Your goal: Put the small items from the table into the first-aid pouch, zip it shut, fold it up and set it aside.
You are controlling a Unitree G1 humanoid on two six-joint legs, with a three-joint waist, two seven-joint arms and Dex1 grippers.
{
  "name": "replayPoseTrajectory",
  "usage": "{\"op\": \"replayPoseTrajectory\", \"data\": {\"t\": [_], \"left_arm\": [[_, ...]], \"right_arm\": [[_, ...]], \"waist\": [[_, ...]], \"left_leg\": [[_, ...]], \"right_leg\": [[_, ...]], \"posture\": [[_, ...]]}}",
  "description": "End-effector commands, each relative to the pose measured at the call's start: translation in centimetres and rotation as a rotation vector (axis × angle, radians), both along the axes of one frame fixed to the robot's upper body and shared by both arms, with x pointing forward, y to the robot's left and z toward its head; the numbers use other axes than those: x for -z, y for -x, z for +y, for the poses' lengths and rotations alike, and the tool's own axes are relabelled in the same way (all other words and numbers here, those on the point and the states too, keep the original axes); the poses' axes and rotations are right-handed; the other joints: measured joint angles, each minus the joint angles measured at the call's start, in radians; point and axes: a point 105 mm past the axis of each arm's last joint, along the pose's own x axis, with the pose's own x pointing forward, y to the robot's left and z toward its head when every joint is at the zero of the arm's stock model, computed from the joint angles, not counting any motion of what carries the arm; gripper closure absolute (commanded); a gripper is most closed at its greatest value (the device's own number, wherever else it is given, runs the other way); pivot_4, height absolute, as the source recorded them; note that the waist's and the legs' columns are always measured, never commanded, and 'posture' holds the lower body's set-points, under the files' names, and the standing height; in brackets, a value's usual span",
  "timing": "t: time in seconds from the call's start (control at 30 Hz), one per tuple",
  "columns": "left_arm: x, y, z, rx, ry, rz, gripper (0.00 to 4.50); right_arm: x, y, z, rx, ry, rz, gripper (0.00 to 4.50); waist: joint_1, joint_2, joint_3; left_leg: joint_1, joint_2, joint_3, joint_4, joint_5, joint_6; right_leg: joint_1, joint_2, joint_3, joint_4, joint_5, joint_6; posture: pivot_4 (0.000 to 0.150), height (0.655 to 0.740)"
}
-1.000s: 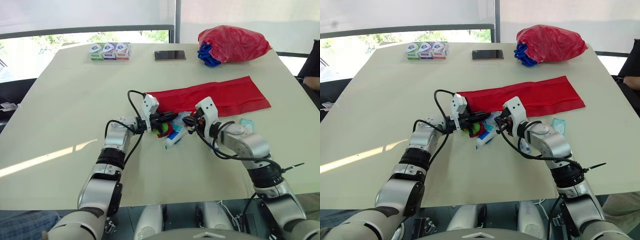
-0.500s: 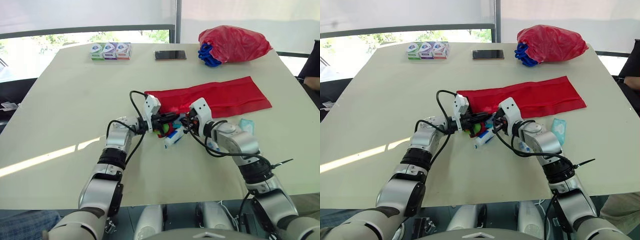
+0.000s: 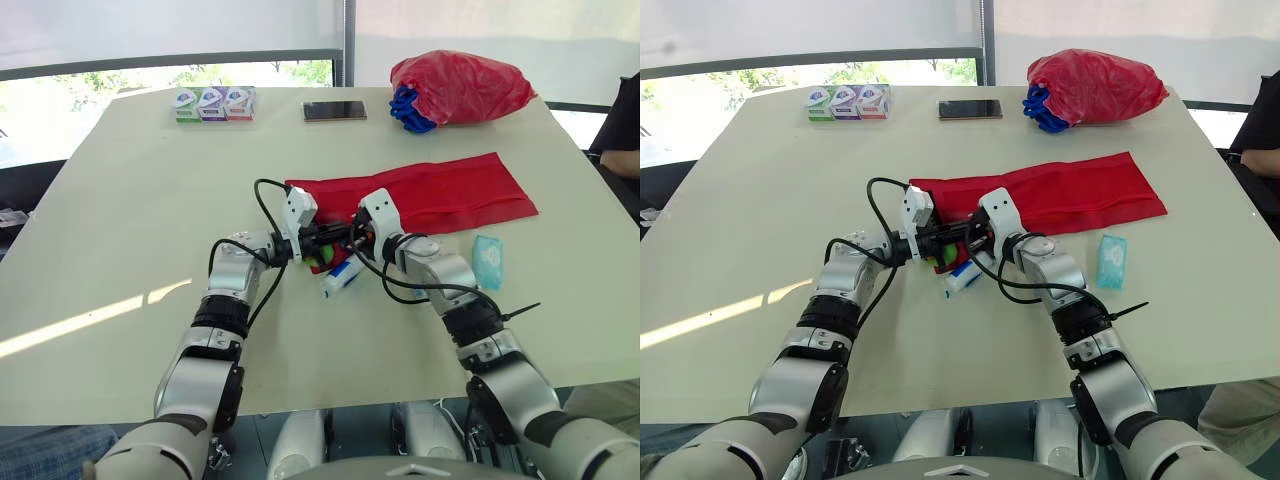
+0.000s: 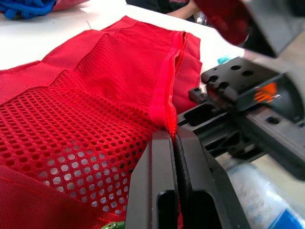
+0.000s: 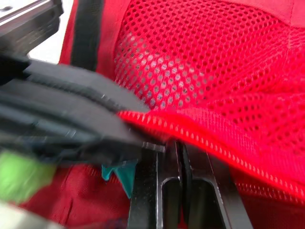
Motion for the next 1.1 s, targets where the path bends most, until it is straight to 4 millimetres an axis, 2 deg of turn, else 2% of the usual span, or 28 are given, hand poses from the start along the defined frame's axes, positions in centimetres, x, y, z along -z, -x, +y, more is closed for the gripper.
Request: {"op": "replayPoseTrajectory", "data": {"t": [0.03, 0.23, 0.33, 0.47, 0.73, 0.83, 0.97, 1.07, 1.1], "left_arm": [[-0.4, 0.5, -1.5, 0.068, -0.002, -0.023, 4.50], [-0.3, 0.3, -0.9, 0.054, -0.015, -0.025, 4.50], [-0.3, -0.2, -0.1, 0.030, -0.038, -0.037, 4.50], [-0.3, -0.4, 0.9, 0.023, -0.072, -0.051, 4.50], [0.2, -0.7, 4.1, 0.018, -0.176, -0.061, 4.50], [0.2, -0.9, 6.4, -0.005, -0.252, -0.062, 4.50], [0.0, -1.1, 8.9, -0.041, -0.335, -0.077, 4.50], [-0.3, -1.2, 10.8, -0.072, -0.386, -0.082, 4.50], [-0.5, -1.2, 11.5, -0.088, -0.399, -0.080, 4.50]], "right_arm": [[-4.7, -0.3, 2.2, -0.040, -0.119, -0.168, 4.45], [-4.0, 0.6, 1.0, -0.077, -0.099, -0.160, 4.45], [-3.8, 2.0, -0.2, -0.127, -0.066, -0.148, 4.45], [-4.7, 4.3, -2.1, -0.172, -0.081, -0.143, 4.45], [-7.8, 8.8, -8.1, -0.196, -0.121, -0.279, 4.45], [-8.6, 10.2, -11.5, -0.156, -0.119, -0.352, 4.45], [-9.3, 12.0, -14.2, -0.146, -0.111, -0.378, 4.45], [-10.1, 13.4, -15.8, -0.142, -0.113, -0.391, 3.73], [-10.3, 14.0, -16.3, -0.143, -0.117, -0.393, 3.08]], "waist": [[0.000, 0.000, 0.000], [0.003, 0.000, 0.000], [0.007, 0.000, 0.000], [0.005, 0.000, 0.000], [0.010, 0.000, 0.000], [0.009, 0.000, 0.000], [0.004, -0.001, 0.000], [0.004, -0.001, 0.000], [0.004, -0.002, 0.000]], "left_leg": [[0.000, 0.000, 0.000, 0.000, 0.000, 0.000], [-0.001, 0.000, 0.000, 0.000, 0.000, 0.000], [-0.001, 0.000, 0.000, 0.000, 0.000, 0.000], [-0.002, 0.000, 0.000, 0.000, 0.000, 0.000], [-0.002, 0.000, -0.001, 0.000, -0.003, 0.005], [-0.001, 0.000, 0.000, 0.000, -0.003, 0.005], [-0.001, 0.000, 0.000, 0.000, -0.003, 0.005], [0.000, 0.001, 0.000, 0.000, -0.003, 0.005], [0.000, 0.001, 0.000, 0.000, -0.003, 0.005]], "right_leg": [[0.000, 0.000, 0.000, 0.000, 0.000, 0.000], [0.000, 0.000, 0.000, 0.000, 0.000, 0.000], [0.000, -0.001, 0.000, 0.000, 0.000, 0.000], [-0.001, 0.000, 0.000, -0.001, 0.000, 0.000], [0.000, 0.000, -0.001, -0.001, 0.000, 0.000], [0.000, 0.000, 0.000, -0.001, 0.000, 0.000], [0.000, 0.000, 0.000, -0.001, 0.000, 0.000], [0.001, 0.000, -0.001, -0.001, 0.000, 0.000], [0.001, 0.000, -0.001, -0.001, 0.000, 0.000]], "posture": [[0.150, 0.7400], [0.150, 0.7400], [0.150, 0.7400], [0.150, 0.7400], [0.150, 0.7400], [0.150, 0.7400], [0.150, 0.7400], [0.150, 0.7400], [0.150, 0.7400]]}}
